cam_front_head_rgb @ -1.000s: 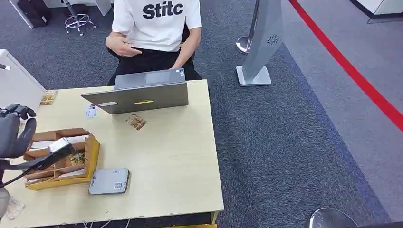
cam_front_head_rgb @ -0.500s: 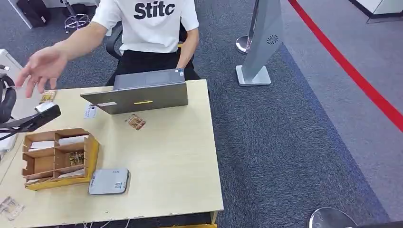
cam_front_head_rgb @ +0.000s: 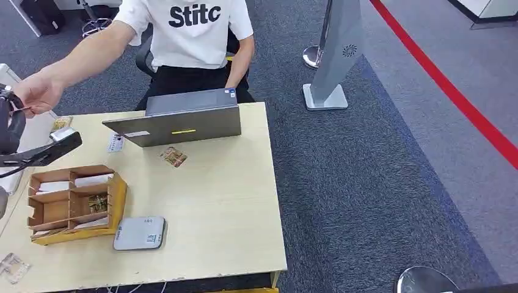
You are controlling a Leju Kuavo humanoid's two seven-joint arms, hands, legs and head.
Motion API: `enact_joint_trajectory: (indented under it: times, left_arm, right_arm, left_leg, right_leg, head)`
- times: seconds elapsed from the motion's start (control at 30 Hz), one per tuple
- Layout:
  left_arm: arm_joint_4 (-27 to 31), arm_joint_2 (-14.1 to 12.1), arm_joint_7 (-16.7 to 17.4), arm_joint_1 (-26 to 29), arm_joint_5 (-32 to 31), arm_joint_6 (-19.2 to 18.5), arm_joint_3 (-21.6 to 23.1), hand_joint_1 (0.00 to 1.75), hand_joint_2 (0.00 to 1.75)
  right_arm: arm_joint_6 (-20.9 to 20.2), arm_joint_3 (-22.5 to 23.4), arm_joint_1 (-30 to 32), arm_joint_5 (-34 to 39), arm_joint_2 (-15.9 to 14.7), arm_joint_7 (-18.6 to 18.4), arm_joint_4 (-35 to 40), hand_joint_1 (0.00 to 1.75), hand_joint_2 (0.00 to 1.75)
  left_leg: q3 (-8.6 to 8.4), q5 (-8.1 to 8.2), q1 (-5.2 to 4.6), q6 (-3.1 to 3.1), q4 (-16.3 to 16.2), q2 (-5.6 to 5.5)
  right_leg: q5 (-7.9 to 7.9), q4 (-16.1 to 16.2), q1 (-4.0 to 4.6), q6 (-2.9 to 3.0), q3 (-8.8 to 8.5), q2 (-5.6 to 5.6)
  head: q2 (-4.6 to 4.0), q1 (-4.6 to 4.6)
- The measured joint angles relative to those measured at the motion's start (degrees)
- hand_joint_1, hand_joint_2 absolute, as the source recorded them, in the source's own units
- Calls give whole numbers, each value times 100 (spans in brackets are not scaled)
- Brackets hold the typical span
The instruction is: Pass the card to the sensor for recognition and then transmit it.
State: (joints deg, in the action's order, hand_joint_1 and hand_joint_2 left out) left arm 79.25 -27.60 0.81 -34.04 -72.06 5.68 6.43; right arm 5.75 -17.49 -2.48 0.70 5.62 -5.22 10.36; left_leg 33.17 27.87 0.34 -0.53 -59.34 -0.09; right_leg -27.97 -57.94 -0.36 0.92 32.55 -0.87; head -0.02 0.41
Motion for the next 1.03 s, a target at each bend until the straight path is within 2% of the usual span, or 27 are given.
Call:
enact_joint_trajectory:
  times: [0.23,0.33,0.43,0.6,0.77,0.83,0.9,0.97,1.03]
  left_arm:
    - [0,96,-35,24,-18,221,17,0,175]
    - [42,122,-101,130,-15,482,17,0,175]
    - [268,116,-201,408,87,913,15,0,175]
    - [935,65,-446,1301,376,1629,-279,0,175]
    - [1274,63,-542,1711,413,1644,-533,0,175]
    - [1442,57,-599,1947,502,1803,-655,0,175]
    - [1721,70,-669,2412,714,2101,-877,0,175]
    - [2082,149,-845,3132,969,2454,-1234,0,175]
    - [2458,416,-1223,3801,1282,2739,-1693,0,175]
  right_arm:
    - [20,2,-3,7,0,0,0,0,175]
    - [35,2,-1,15,0,0,0,0,175]
    - [68,2,11,72,4,22,0,0,175]
    - [131,20,56,146,24,46,-2,0,175]
    - [136,31,63,146,26,46,-2,0,175]
    - [146,41,63,225,28,42,-2,0,175]
    - [162,66,86,258,35,44,-2,0,175]
    - [208,96,115,352,48,85,-2,0,175]
    - [241,160,153,411,61,133,-2,0,175]
  left_leg:
    - [1,1,-1,1,0,-1]
    - [1,0,0,1,0,0]
    - [2,1,0,1,1,0]
    - [1,9,0,0,3,12]
    - [5,9,1,0,4,1]
    - [0,9,0,0,7,12]
    - [-8,17,-2,0,8,33]
    - [-15,27,-2,-9,8,48]
    - [-12,35,-2,-2,8,45]
  right_leg:
    - [0,0,0,0,0,1]
    - [0,0,0,0,-1,1]
    - [0,-1,0,0,-2,1]
    - [-5,0,0,-2,3,-12]
    - [-6,0,0,-4,-3,-1]
    - [-5,-1,0,-3,-8,-9]
    - [-6,-1,-1,-3,-10,-34]
    - [-8,0,-2,-3,-9,-53]
    - [-17,2,-2,-7,-8,-51]
  head:
    - [0,0]
    - [0,0]
    - [0,0]
    - [0,-2]
    - [0,0]
    - [0,-2]
    - [0,0]
    - [0,-2]
    - [0,5]
